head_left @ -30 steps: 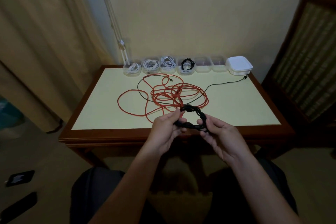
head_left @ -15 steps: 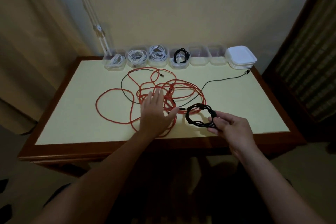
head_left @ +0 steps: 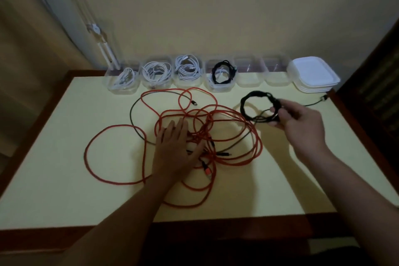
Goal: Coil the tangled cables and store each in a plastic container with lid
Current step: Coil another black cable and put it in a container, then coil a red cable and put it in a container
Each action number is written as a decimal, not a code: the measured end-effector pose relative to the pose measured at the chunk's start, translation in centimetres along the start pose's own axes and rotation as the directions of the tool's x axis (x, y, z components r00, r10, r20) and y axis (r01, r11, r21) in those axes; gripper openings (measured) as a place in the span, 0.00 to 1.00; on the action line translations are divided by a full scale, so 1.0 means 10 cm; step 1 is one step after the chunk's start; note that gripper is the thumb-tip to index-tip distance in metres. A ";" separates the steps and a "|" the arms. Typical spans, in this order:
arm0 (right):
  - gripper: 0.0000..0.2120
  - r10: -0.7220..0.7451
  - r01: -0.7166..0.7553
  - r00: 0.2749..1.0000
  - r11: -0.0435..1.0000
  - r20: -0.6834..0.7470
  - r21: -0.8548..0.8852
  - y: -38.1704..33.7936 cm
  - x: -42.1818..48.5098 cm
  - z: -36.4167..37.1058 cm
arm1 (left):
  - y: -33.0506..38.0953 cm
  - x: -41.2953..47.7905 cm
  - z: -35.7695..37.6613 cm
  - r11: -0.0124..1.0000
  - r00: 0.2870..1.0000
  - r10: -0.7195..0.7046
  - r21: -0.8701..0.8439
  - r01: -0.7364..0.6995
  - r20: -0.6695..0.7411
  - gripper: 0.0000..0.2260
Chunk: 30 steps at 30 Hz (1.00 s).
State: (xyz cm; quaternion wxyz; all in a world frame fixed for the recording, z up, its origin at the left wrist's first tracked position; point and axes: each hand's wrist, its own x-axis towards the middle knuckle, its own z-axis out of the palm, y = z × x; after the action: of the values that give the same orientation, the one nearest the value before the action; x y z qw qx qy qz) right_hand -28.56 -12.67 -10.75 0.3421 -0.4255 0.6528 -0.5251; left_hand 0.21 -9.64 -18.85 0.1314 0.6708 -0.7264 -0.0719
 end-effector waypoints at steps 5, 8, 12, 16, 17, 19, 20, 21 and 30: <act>0.15 -0.164 0.148 0.985 0.964 -0.055 -0.222 -0.13 0.70 0.36 | -0.02 0.05 0.01 1.000 0.999 -0.008 0.003 0.008 -0.032 0.41; 0.17 -0.261 0.211 0.961 0.906 -0.090 -0.367 -0.23 1.08 0.54 | 0.00 0.06 0.02 1.000 0.999 0.004 -0.016 -0.005 -0.053 0.41; 0.19 -0.332 0.241 0.937 0.839 -0.109 -0.487 -0.27 1.40 0.76 | -0.02 0.08 0.04 1.000 0.999 0.003 -0.027 -0.004 -0.054 0.40; 0.16 -0.341 0.282 0.940 0.791 -0.008 -0.543 -0.23 1.58 0.91 | -0.03 0.07 0.03 0.999 0.999 -0.004 -0.037 0.002 -0.054 0.40; 0.16 -0.343 0.313 0.937 0.762 0.057 -0.567 -0.18 1.63 0.93 | -0.03 0.07 0.03 0.999 0.999 -0.004 -0.040 0.002 -0.054 0.40; 0.14 -0.364 0.397 0.913 0.680 0.186 -0.616 -0.08 1.69 0.93 | -0.02 0.06 0.02 0.999 0.999 -0.002 -0.043 0.000 -0.053 0.40; 0.14 -0.376 0.426 0.899 0.639 0.223 -0.640 -0.02 1.71 0.91 | -0.02 0.06 0.02 0.999 0.999 -0.003 -0.043 0.001 -0.053 0.40; 0.14 -0.378 0.441 0.892 0.607 0.248 -0.660 0.01 1.71 0.89 | -0.02 0.06 0.02 0.999 0.999 -0.003 -0.043 0.001 -0.054 0.39; 0.25 -0.040 0.399 0.912 0.311 0.407 -0.863 0.11 1.77 0.71 | -0.01 0.06 0.03 1.000 0.998 -0.009 -0.018 0.008 -0.056 0.40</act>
State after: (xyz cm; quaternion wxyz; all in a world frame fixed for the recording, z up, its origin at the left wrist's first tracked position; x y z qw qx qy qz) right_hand -29.60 -31.56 -13.32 0.0592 -0.7059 0.7054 -0.0249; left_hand 0.17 -10.21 -19.09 0.1573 0.6744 -0.7188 -0.0602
